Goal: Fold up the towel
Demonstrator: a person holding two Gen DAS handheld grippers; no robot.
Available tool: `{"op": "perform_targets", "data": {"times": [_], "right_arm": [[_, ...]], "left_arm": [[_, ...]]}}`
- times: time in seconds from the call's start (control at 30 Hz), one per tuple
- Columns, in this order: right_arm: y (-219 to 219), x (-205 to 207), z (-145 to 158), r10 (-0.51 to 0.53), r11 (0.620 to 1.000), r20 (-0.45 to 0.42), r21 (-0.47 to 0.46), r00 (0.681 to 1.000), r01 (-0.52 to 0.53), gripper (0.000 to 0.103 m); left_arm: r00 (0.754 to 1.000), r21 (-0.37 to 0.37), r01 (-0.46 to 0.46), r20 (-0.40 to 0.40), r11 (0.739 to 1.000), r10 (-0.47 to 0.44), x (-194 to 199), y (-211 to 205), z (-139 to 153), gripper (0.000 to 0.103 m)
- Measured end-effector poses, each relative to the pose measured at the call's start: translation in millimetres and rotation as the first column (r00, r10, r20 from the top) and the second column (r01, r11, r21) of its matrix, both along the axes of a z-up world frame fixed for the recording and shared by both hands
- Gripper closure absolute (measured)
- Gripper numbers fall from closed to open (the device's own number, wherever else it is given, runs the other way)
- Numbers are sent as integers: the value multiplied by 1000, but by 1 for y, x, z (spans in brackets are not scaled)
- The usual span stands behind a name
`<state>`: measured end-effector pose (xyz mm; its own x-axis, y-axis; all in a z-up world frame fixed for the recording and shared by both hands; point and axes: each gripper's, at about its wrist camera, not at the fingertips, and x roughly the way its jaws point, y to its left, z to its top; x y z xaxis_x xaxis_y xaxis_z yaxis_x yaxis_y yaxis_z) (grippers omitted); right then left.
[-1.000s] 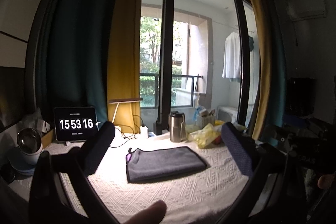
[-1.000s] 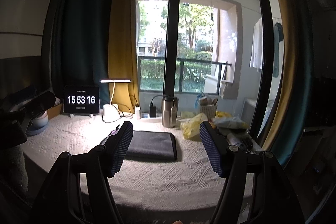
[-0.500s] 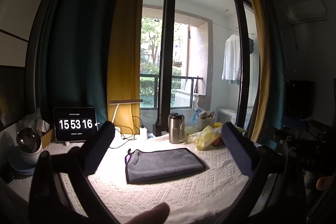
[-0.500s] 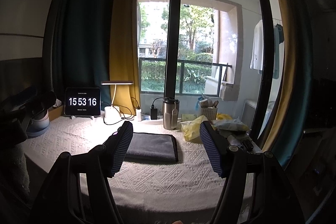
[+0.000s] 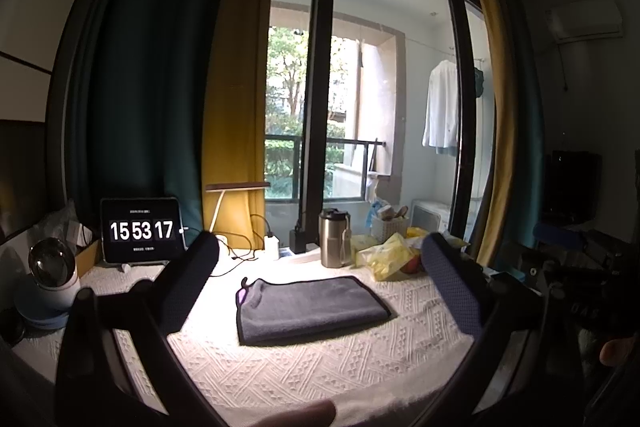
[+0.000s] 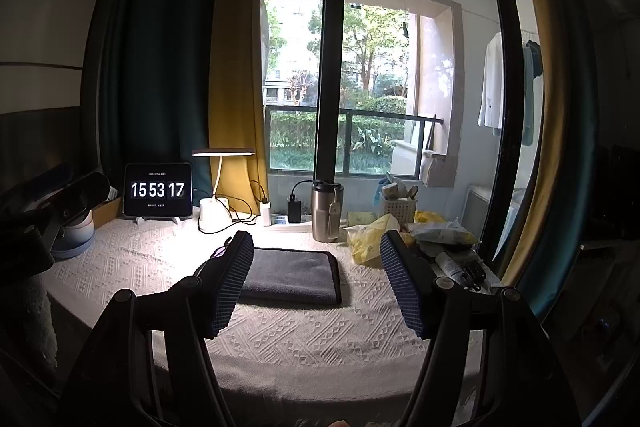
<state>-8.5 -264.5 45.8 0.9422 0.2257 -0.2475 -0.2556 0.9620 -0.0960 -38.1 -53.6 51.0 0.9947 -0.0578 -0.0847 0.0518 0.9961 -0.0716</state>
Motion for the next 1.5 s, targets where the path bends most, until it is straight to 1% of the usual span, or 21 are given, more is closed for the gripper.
{"op": "perform_targets", "data": {"times": [1.5], "right_arm": [[3,6,-6,5,1000,-23,0,1000,-5,34]], "left_arm": [[1000,-6,1,-11,1000,-1,2,1,-2,1]]}}
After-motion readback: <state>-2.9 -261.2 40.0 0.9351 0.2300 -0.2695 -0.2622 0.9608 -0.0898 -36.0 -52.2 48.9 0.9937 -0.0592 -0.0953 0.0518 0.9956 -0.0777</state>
